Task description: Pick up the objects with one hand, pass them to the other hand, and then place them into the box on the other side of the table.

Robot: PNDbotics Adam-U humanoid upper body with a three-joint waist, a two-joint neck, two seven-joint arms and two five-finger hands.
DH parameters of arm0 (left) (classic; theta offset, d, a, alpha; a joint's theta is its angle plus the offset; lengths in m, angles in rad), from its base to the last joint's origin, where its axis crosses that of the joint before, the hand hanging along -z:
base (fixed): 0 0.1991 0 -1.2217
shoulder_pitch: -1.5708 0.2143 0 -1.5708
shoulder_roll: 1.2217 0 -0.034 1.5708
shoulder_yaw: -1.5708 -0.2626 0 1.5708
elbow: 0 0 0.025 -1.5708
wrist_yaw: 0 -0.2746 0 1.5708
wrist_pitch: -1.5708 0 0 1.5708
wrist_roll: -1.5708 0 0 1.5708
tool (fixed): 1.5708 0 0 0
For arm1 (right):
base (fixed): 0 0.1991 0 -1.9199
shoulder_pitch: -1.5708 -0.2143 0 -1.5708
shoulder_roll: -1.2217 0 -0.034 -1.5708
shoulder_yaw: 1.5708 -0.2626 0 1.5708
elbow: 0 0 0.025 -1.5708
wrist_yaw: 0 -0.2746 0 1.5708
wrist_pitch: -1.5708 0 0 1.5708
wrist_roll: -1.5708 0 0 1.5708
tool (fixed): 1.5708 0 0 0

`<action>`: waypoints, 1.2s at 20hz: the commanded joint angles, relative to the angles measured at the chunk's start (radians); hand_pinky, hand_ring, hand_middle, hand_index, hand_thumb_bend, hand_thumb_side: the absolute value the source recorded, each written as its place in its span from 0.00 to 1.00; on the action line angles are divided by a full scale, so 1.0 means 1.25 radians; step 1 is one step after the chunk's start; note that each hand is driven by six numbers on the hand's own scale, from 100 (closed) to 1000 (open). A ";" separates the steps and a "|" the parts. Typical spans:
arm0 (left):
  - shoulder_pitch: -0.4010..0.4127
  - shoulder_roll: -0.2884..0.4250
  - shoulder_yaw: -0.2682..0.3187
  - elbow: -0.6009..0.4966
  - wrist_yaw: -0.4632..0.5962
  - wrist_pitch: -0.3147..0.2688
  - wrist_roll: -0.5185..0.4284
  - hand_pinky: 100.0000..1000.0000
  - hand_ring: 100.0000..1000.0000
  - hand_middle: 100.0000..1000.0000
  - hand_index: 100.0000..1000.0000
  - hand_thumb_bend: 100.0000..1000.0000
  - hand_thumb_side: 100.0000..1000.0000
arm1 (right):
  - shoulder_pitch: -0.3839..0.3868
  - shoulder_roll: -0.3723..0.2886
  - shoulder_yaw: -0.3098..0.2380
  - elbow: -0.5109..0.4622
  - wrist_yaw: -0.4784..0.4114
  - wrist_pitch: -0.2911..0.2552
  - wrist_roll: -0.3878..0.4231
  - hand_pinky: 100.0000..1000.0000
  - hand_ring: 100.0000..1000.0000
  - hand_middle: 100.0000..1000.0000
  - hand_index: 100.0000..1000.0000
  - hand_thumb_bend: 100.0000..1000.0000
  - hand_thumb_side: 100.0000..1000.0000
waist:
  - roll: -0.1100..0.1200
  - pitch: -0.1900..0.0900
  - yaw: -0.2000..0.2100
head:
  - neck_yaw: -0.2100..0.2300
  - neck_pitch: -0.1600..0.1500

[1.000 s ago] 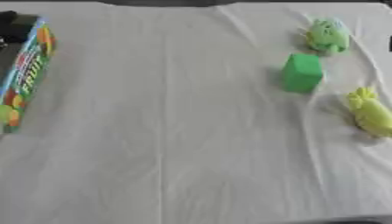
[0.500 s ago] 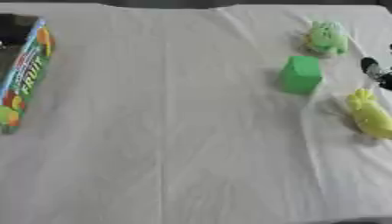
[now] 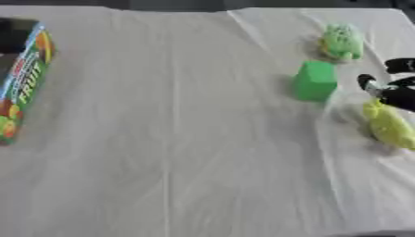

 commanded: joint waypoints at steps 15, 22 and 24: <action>-0.012 0.021 -0.008 -0.006 -0.002 0.002 -0.011 0.57 0.71 0.77 0.74 0.11 0.78 | -0.042 -0.071 0.088 -0.010 0.066 0.215 -0.162 0.83 0.83 0.87 0.89 0.41 0.34 | -0.005 -0.024 0.010 | -0.015 -0.013; -0.012 0.021 -0.010 -0.005 -0.003 0.003 -0.013 0.56 0.71 0.77 0.74 0.11 0.78 | -0.086 -0.074 0.094 -0.010 0.256 0.236 0.086 0.87 0.85 0.88 0.89 0.50 0.31 | -0.006 -0.026 0.011 | -0.017 -0.017; -0.010 0.022 -0.011 -0.004 -0.003 0.003 -0.013 0.57 0.71 0.77 0.74 0.11 0.78 | -0.103 -0.075 0.085 -0.010 0.292 0.250 0.134 0.87 0.85 0.88 0.89 0.50 0.29 | -0.007 -0.027 0.010 | -0.016 -0.017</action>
